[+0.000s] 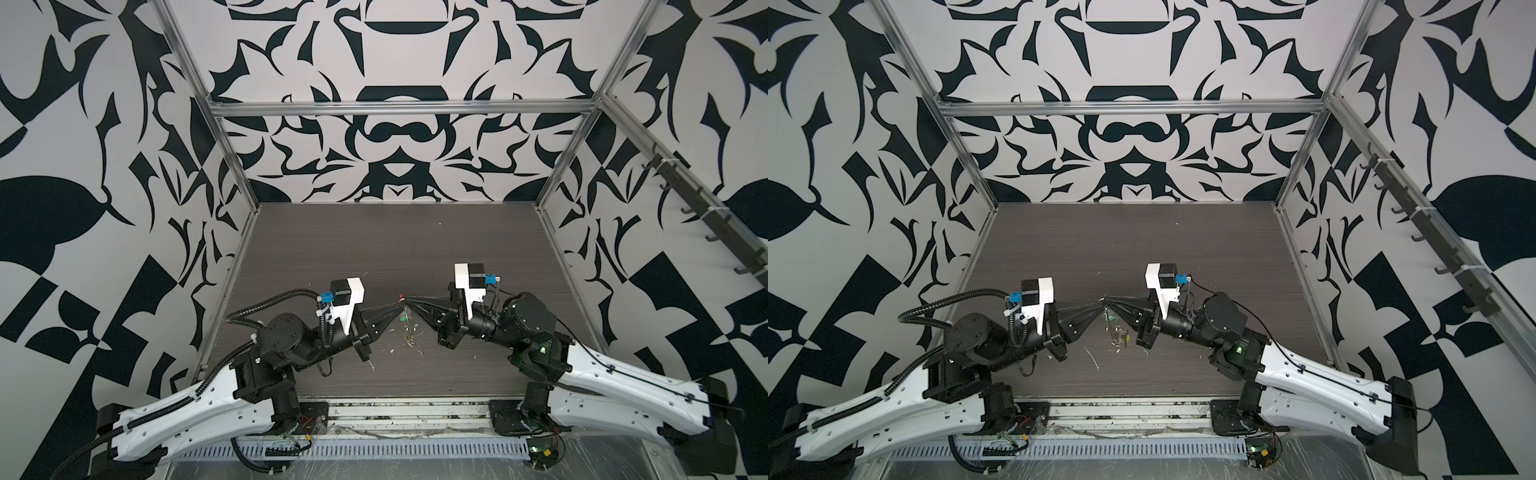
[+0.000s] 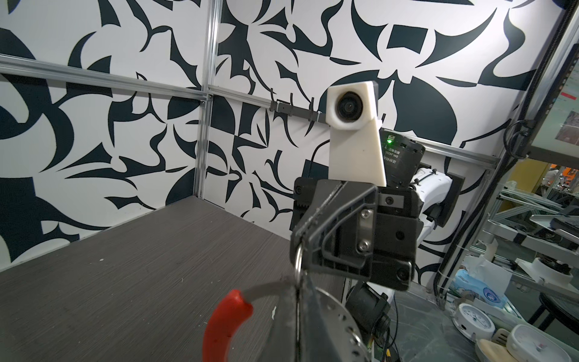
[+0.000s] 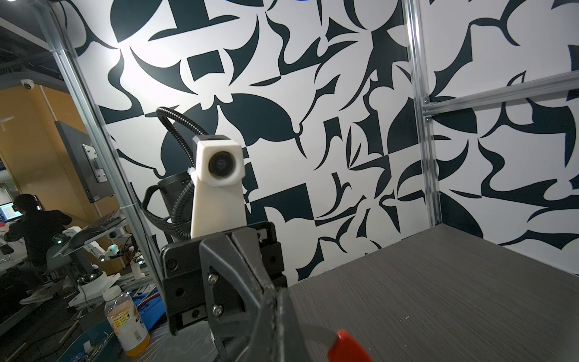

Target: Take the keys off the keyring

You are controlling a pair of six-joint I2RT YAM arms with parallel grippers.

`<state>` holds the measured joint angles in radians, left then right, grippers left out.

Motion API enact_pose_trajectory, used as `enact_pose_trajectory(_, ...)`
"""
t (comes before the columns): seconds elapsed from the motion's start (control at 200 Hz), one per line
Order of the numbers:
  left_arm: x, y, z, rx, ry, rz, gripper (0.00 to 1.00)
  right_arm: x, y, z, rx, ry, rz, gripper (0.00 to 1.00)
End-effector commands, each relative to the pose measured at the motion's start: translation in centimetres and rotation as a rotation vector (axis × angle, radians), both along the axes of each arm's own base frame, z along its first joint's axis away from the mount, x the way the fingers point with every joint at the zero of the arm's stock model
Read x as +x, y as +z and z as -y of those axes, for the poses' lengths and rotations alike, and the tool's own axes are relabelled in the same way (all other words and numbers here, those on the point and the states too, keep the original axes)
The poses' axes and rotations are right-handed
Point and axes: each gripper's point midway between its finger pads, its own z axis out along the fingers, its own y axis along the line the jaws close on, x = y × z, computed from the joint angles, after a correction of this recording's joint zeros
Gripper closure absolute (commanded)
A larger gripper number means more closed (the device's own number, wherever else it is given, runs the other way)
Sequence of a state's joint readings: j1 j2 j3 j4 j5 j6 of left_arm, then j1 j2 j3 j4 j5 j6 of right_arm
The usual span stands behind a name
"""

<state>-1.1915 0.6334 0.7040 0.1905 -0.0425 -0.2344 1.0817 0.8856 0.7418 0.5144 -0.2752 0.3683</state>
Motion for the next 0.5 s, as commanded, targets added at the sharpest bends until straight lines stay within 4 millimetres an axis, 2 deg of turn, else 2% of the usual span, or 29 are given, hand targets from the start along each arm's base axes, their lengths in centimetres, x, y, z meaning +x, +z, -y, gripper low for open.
enact_pose_trajectory(0.0,0.0,0.3,-0.2,-0.003,0.005,0.023,1.00,-0.1,-0.2,-0.5,0.016,0.026,-0.047,1.00)
enact_pose_trajectory(0.19,0.1,0.2,-0.3,0.012,0.016,0.000,1.00,0.0,-1.0,-0.6,-0.004,0.029,-0.077,1.00)
enact_pose_trajectory(0.46,0.3,-0.7,0.7,0.064,-0.002,-0.057,1.00,-0.4,-1.6,-0.7,0.003,0.058,-0.087,1.00)
enact_pose_trajectory(0.495,0.3,-0.6,0.7,0.060,-0.004,-0.056,0.97,-0.4,-1.6,-0.7,0.006,0.060,-0.086,1.00)
